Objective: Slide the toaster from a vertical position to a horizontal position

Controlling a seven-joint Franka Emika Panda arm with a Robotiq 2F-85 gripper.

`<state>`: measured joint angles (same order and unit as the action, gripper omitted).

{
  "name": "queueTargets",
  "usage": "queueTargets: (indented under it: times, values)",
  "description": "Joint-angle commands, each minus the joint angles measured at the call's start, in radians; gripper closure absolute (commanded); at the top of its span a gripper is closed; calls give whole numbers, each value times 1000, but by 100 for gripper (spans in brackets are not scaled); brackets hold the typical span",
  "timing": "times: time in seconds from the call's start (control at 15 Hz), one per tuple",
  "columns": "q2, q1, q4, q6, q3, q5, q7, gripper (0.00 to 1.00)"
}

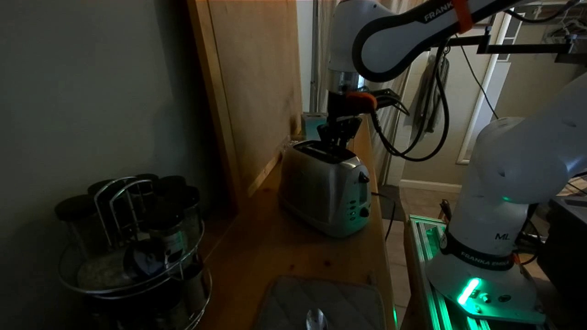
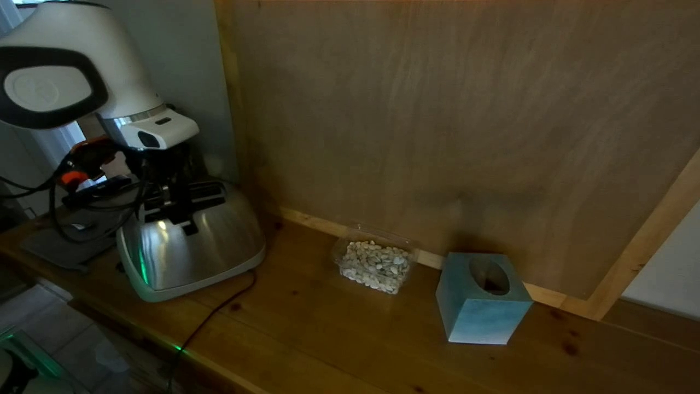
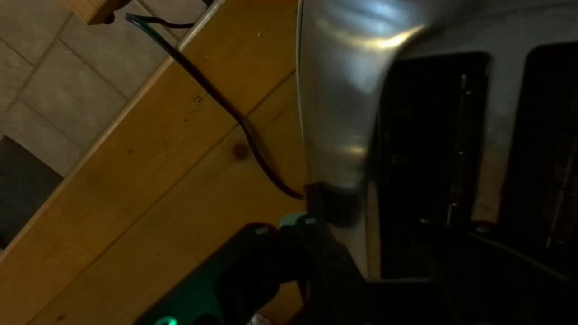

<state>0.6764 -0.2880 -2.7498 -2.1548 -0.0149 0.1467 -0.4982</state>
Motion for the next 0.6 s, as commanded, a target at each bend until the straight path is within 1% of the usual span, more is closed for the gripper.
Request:
queueTargets:
  times: [0.0, 0.07, 0.13, 0.53]
  values:
    - [-7, -24, 4, -20, -7, -1, -33, 91]
    - [-9, -43, 4, -24, -14, -5, -81, 91]
    - [-20, -57, 19, -3, -20, -18, -132, 91]
    - [-26, -104, 37, -16, -20, -5, -318, 91]
